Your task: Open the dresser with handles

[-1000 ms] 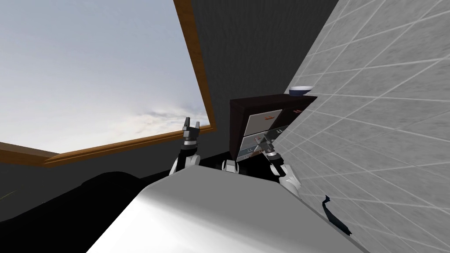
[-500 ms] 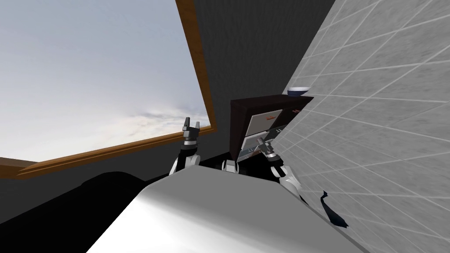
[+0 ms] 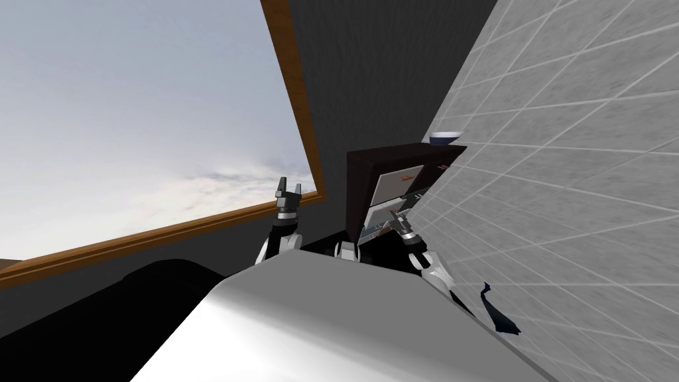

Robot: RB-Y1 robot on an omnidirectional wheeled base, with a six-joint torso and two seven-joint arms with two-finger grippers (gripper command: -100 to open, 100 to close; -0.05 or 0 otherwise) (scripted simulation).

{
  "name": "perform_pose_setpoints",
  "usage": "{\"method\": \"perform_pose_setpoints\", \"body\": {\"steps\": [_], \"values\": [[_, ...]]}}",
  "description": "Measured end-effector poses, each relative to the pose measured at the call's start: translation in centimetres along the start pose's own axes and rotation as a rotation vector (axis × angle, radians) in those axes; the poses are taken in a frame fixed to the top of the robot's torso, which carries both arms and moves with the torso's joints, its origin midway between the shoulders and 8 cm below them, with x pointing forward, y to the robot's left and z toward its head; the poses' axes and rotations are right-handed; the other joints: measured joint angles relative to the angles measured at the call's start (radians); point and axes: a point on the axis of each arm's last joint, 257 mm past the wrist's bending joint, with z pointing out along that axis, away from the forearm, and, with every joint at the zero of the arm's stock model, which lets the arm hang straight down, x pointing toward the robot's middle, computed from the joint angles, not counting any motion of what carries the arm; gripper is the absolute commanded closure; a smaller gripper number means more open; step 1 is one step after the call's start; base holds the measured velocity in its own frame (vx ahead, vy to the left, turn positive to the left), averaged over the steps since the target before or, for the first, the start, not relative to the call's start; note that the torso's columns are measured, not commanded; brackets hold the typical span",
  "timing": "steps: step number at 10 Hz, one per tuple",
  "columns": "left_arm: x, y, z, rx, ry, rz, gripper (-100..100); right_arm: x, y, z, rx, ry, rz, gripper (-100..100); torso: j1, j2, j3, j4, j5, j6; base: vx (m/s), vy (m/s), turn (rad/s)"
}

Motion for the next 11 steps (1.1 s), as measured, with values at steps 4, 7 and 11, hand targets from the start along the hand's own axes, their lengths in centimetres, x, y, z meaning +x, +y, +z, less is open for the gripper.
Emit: {"method": "perform_pose_setpoints", "body": {"steps": [4,7,11], "values": [[0.0,0.0,0.0,0.000,0.000,0.000,0,0.4,0.4,0.0,-0.003,-0.003,-0.006,-100,-0.002,-0.003,-0.002,-0.003,-0.002,0.001,-0.003,0.000,0.000],[0.0,0.0,0.0,0.000,0.000,0.000,0,1.7,-1.6,1.6,0.021,-0.018,-0.032,-100,-0.003,-0.002,-0.002,0.005,0.005,0.005,0.009,0.066,-0.007],[0.0,0.0,0.0,0.000,0.000,0.000,0,1.8,-1.1,0.6,0.003,-0.021,-0.058,-100,0.002,0.009,0.004,0.015,0.010,0.006,0.011,-0.009,-0.006]]}}
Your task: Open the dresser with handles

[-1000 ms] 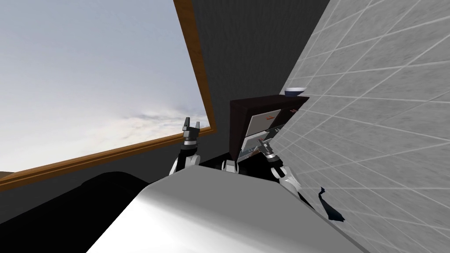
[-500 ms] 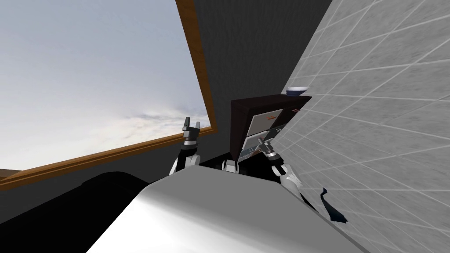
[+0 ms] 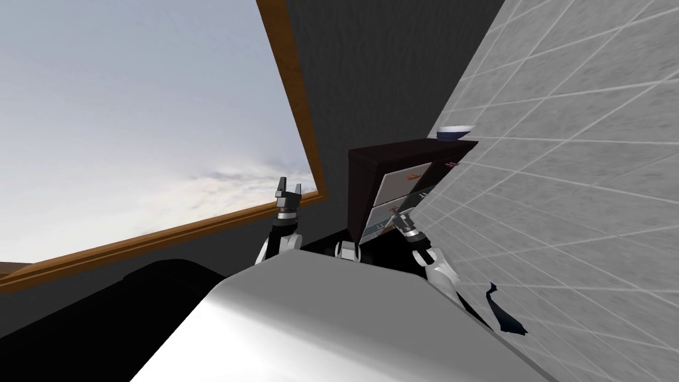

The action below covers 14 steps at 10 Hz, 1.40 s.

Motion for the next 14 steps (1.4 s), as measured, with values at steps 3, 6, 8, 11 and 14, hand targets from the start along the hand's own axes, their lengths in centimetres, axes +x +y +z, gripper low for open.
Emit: {"method": "perform_pose_setpoints", "body": {"steps": [3,6,8,11,14], "values": [[0.0,0.0,0.0,0.000,0.000,0.000,0,0.8,0.0,-1.0,-0.047,-0.027,-0.108,-100,-0.007,-0.005,-0.003,-0.003,-0.003,0.001,0.033,0.023,-0.021],[0.0,0.0,0.0,0.000,0.000,0.000,0,1.1,-0.4,-1.4,-0.062,-0.052,-0.185,-100,-0.013,-0.013,-0.007,-0.009,-0.007,0.000,0.009,0.040,0.001],[0.0,0.0,0.0,0.000,0.000,0.000,0,2.1,-2.0,-0.7,-0.051,-0.061,-0.200,100,-0.006,-0.015,-0.008,-0.008,-0.006,-0.005,-0.006,0.010,-0.015],[0.0,0.0,0.0,0.000,0.000,0.000,0,1.9,-1.6,-0.9,-0.052,-0.060,-0.198,100,0.000,0.007,0.003,0.003,0.000,0.000,-0.072,-0.025,-0.027],[0.0,0.0,0.0,0.000,0.000,0.000,0,2.6,-3.0,-0.5,-0.039,-0.072,-0.211,100,-0.001,0.006,0.003,0.003,0.000,0.000,-0.186,-0.055,-0.045]]}}
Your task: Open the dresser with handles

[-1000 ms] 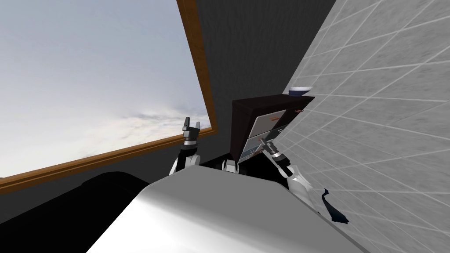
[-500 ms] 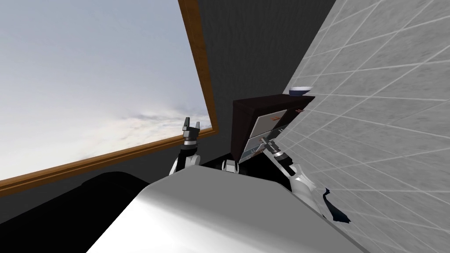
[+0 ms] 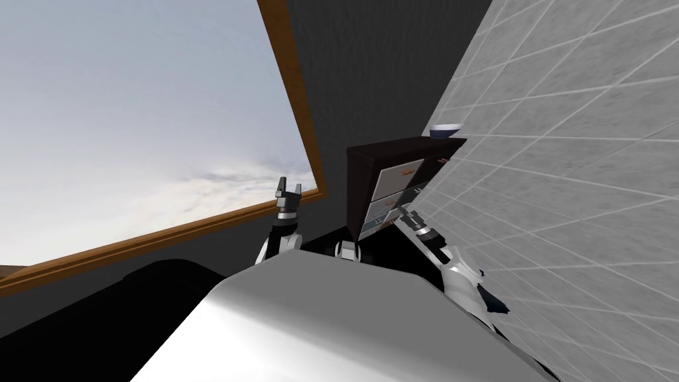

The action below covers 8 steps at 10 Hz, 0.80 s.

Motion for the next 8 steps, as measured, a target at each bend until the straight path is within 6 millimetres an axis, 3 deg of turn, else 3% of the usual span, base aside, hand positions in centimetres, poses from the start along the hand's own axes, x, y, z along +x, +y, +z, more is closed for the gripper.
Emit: {"method": "perform_pose_setpoints", "body": {"steps": [1,2,8], "values": [[0.0,0.0,0.0,0.000,0.000,0.000,0,0.3,-0.5,0.1,0.005,-0.005,-0.006,100,0.001,-0.002,-0.001,-0.001,0.000,0.000,-0.103,-0.021,-0.012],[0.0,0.0,0.0,0.000,0.000,0.000,0,0.4,-0.6,0.0,0.005,-0.005,-0.005,-100,0.003,-0.009,-0.005,-0.002,0.001,-0.001,0.062,0.052,-0.016],[0.0,0.0,0.0,0.000,0.000,0.000,0,-1.1,2.9,-1.2,-0.022,0.096,0.129,-100,-0.003,0.001,0.001,0.000,-0.001,0.000,0.101,0.085,-0.004]]}}
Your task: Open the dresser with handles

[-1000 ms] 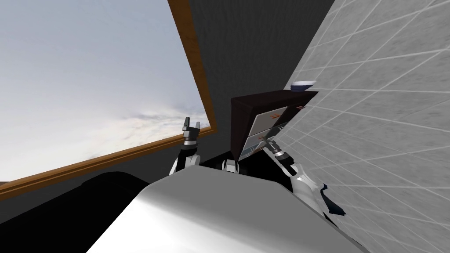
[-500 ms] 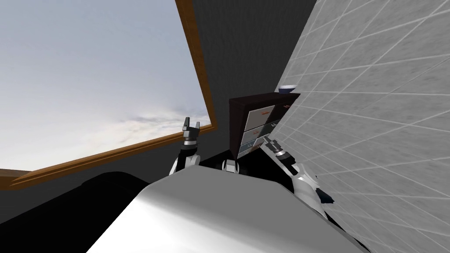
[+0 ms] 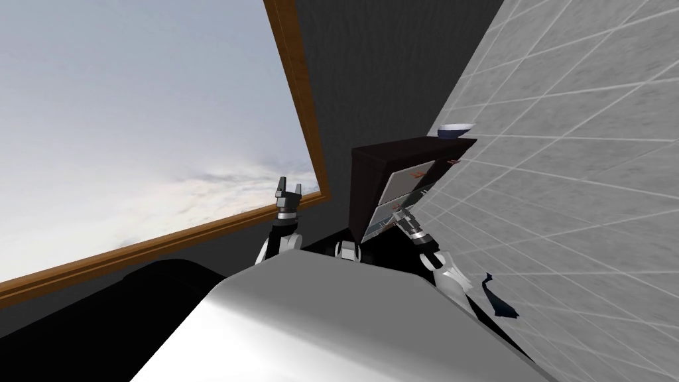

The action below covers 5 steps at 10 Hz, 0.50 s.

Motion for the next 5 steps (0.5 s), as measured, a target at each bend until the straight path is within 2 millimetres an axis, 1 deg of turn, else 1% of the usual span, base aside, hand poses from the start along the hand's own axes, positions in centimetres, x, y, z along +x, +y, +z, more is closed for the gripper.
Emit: {"method": "perform_pose_setpoints", "body": {"steps": [1,2,3,4,5], "values": [[0.00,0.00,0.00,0.000,0.000,0.000,0,0.53,-0.38,0.35,0.000,0.000,-0.005,-100,0.003,-0.002,-0.001,0.000,0.000,0.000,0.034,0.036,0.009],[0.00,0.00,0.00,0.000,0.000,0.000,0,0.63,-0.42,0.41,-0.001,0.001,-0.004,100,0.002,-0.003,-0.002,-0.001,0.001,0.000,0.005,0.006,-0.001],[0.00,0.00,0.00,0.000,0.000,0.000,0,0.62,-0.42,0.41,-0.001,0.001,-0.004,100,0.002,-0.004,-0.002,-0.001,0.000,0.000,-0.116,-0.035,-0.038],[0.00,0.00,0.01,0.000,0.000,0.000,0,0.56,-0.11,0.18,-0.009,-0.001,0.002,100,0.002,0.004,0.001,0.004,0.003,0.001,-0.152,-0.096,-0.056],[0.00,0.00,0.01,0.000,0.000,0.000,0,0.69,-0.43,0.26,-0.004,-0.005,-0.001,100,0.001,0.004,0.002,0.003,0.001,0.000,-0.141,-0.105,-0.030]]}}
